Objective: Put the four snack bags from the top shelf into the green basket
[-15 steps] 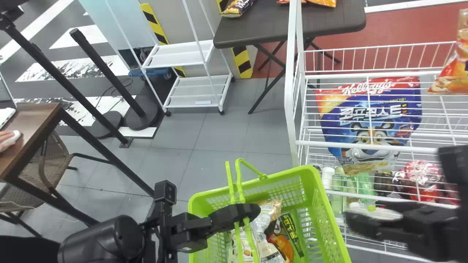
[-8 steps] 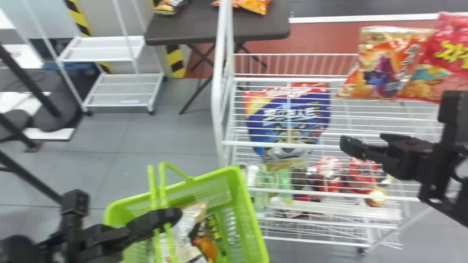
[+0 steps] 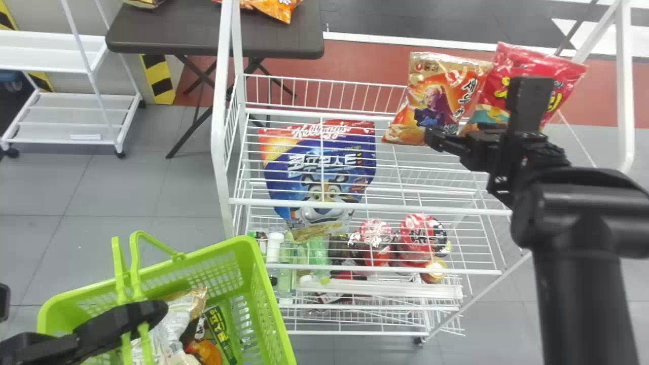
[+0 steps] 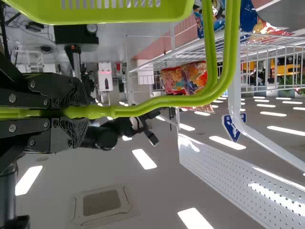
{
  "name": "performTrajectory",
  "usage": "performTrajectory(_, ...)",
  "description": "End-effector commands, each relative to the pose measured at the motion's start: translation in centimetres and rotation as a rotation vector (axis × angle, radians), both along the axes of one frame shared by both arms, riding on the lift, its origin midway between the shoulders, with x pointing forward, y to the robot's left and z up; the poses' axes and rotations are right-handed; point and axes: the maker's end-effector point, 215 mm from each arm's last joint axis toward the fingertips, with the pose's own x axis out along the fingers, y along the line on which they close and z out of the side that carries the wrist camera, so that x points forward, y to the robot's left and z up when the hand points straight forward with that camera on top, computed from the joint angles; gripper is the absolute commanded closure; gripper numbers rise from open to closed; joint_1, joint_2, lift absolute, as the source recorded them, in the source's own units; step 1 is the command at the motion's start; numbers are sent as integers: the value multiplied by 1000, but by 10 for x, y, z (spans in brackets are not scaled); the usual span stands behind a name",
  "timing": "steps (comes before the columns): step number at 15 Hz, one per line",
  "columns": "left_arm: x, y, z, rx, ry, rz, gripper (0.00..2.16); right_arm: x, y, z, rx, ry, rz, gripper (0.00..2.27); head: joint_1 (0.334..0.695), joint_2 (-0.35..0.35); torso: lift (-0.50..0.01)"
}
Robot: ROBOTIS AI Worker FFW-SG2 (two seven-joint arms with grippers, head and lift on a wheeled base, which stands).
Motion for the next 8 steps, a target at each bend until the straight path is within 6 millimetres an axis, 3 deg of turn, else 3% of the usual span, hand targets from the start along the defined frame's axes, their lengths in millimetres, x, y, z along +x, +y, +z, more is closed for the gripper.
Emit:
performTrajectory(1,0,-1,0,-11,-2,-2,2145,29,7,-12,-51,-2,7,33,695,-130,0)
performTrajectory(3,0,-1,-2,-12,0,0,2145,45,6,-21,-117,3,-20,33,695,-124,0)
performTrajectory(4,1,0,-3,-9,-3,3,2145,48,4,-24,-143,19,-19,178,695,-124,0)
performTrajectory(5,1,1,-4,-6,-3,7,2145,47,7,-28,-144,27,-13,539,695,-123,0)
performTrajectory(7,1,3,-5,-3,-5,11,2145,42,7,-34,-143,31,-15,1835,695,-114,0)
performTrajectory(8,2,4,-5,-3,-5,12,2145,39,4,-36,-147,31,-31,2142,695,-112,0)
